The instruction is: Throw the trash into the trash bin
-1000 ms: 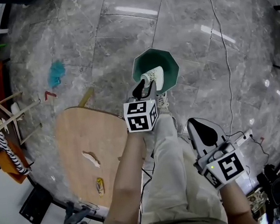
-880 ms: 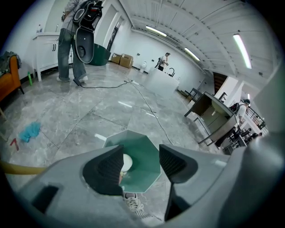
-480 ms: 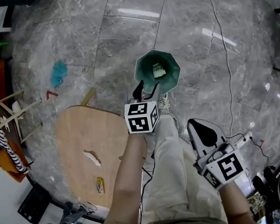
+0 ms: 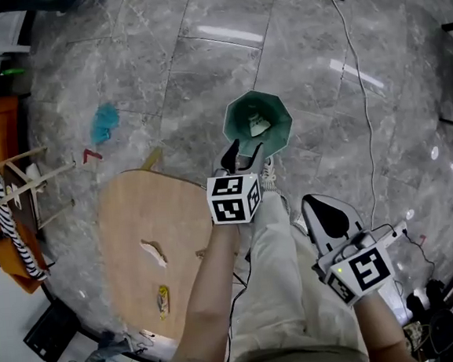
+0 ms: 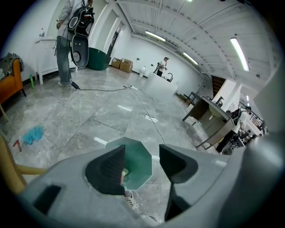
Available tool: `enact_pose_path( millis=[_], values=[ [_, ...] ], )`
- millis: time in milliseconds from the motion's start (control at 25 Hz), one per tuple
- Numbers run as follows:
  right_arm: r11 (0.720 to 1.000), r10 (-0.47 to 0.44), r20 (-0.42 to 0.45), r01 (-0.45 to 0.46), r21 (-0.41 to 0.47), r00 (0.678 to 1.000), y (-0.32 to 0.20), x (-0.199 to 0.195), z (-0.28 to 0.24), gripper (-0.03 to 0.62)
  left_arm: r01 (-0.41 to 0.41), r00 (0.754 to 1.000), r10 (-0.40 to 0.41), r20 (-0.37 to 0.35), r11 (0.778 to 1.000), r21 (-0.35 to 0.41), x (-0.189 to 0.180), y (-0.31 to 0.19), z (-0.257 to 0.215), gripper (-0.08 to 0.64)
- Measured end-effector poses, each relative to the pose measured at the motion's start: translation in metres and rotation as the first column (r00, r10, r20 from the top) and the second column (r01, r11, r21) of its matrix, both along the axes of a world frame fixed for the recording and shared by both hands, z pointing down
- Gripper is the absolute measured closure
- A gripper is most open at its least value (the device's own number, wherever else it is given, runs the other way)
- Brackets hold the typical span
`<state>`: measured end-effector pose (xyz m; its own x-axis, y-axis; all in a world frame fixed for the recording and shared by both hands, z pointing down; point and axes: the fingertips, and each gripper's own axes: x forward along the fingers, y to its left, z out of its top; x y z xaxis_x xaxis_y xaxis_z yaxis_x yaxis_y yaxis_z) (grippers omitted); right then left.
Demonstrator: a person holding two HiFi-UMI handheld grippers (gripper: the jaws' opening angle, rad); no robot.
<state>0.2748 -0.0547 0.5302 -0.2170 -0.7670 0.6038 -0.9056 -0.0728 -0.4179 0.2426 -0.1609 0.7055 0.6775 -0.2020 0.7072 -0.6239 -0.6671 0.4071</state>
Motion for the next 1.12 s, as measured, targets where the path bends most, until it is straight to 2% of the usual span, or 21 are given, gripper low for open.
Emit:
enact_pose_path(
  millis=[160,640,1120],
  values=[
    [1.000,-0.020,-0.013,0.020,0.012,1.000,-0.002,0.000,-0.015,0.584,0.012,1.000,-0.012,-0.014,1.000,0.002,0.001,0.003,-0.018,0.316],
    [0.995,-0.049,-0.060,0.054,0.079,0.997,0.007,-0.002,-0.062,0.584,0.048,0.998,-0.047,-0.030,0.998,0.033,-0.006,0.019,-0.072,0.390],
    [0.985,-0.079,-0.105,0.093,0.143,0.991,0.019,-0.011,-0.115,0.584,0.101,0.995,-0.099,-0.031,0.993,0.056,-0.029,0.035,-0.126,0.513]
  ],
)
